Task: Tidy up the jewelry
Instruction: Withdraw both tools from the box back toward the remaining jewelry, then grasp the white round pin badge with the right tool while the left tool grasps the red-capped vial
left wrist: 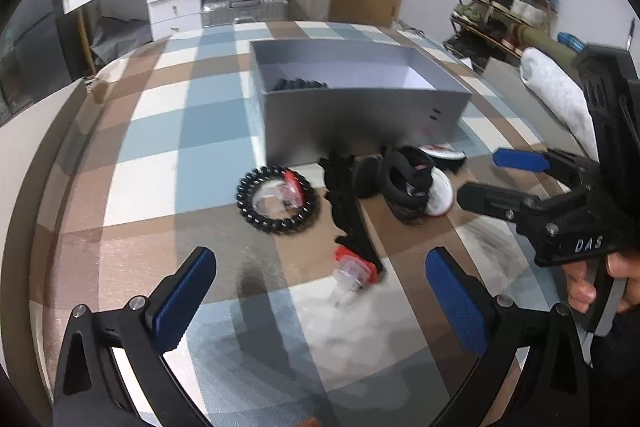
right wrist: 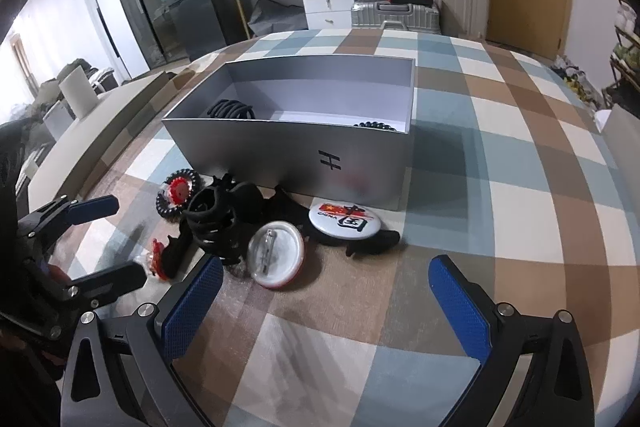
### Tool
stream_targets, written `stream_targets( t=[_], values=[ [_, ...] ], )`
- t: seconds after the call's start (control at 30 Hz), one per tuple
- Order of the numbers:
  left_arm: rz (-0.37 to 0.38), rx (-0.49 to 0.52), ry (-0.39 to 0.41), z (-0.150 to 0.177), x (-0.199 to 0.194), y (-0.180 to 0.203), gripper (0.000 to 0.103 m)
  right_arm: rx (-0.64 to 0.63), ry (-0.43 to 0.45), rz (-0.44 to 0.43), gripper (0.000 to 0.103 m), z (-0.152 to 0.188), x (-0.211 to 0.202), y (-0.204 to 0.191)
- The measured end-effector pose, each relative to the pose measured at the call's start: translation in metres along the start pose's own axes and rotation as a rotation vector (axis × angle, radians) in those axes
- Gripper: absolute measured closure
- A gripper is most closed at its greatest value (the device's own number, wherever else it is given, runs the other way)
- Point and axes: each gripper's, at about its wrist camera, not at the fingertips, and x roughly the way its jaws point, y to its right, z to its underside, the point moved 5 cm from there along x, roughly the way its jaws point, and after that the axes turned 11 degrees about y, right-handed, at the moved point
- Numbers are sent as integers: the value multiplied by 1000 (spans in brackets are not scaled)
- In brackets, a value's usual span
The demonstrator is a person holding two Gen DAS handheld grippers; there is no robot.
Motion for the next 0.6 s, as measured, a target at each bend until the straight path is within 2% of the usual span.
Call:
stream_targets(
  t=[0.17,0.3,0.4,0.5,0.6],
  values=[
    [-2,80,-31,5,0,9,2,-1,-2,-14,0,1,1,-3],
    [6,106,-38,8,0,10,15,-13,-19,-21,0,4,4,-6],
    [16,97,-39,8,0,7,15,-13,-35,-37,2,8,7,-7],
    [19,72,-31,5,-1,4,15,-25,-47,-63,13,11,10,-12],
    [19,55,-22,3,-2,1,15,-58,-44,-52,18,13,12,-18]
  ],
)
